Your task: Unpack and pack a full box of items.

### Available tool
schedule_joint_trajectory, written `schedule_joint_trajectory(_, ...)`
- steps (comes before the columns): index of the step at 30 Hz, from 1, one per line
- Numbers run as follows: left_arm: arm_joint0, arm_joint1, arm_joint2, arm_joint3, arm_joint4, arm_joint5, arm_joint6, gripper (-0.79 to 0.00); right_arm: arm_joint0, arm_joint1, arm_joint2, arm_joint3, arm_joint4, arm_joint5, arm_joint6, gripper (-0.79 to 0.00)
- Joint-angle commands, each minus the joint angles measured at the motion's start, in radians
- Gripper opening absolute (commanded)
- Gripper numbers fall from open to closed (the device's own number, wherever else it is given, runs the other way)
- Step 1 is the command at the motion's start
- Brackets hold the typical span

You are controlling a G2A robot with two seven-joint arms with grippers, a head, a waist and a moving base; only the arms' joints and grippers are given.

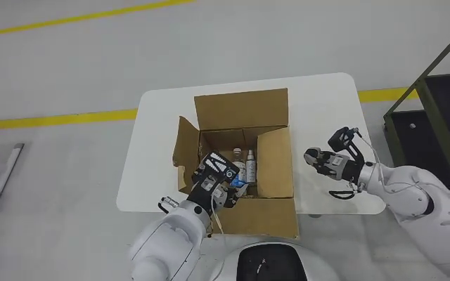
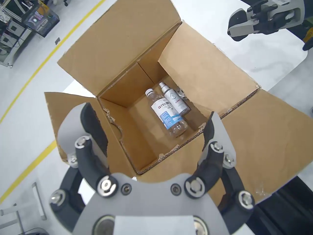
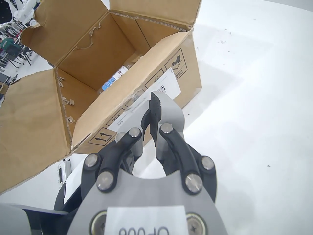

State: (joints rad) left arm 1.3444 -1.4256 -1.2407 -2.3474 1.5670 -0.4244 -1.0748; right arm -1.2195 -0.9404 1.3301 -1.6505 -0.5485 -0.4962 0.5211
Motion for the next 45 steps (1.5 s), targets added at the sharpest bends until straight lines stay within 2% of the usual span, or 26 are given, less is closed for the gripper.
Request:
schedule_joint_trajectory(1, 0.000, 0.000, 0.000, 0.000, 0.000, 0.000, 0.000, 0.000, 0.004, -0.001, -0.004, 0.002, -0.001, 0.002, -0.001, -0.785)
schedule_joint_trajectory(3, 0.000, 0.000, 0.000, 0.000, 0.000, 0.000, 0.000, 0.000, 0.007, -0.002, -0.005, 0.004, -0.004, 0.000, -0.002, -0.785)
schedule_joint_trajectory(8, 0.014, 0.001, -0.049, 0.047, -0.006, 0.103, 0.035, 0.000, 0.012, -0.003, 0.003, 0.008, 0.001, -0.003, -0.009, -0.785)
schedule_joint_trajectory(18, -0.041, -0.002, -0.110, 0.139, -0.068, 0.258, -0.023, 0.000, -0.004, -0.002, 0.050, -0.063, 0.019, 0.015, -0.061, -0.785)
schedule_joint_trajectory(25, -0.052, 0.002, -0.130, 0.178, -0.090, 0.290, -0.056, 0.000, 0.011, -0.004, 0.033, -0.154, 0.026, -0.015, -0.026, -0.785)
schedule_joint_trajectory(33, -0.066, 0.004, -0.146, 0.218, -0.132, 0.330, -0.054, 0.000, 0.068, -0.018, -0.048, -0.112, 0.013, -0.006, -0.008, -0.785)
schedule_joint_trajectory(45, -0.078, 0.010, -0.145, 0.252, -0.133, 0.341, -0.040, 0.000, 0.073, -0.021, -0.047, -0.087, 0.011, -0.004, -0.002, -0.785)
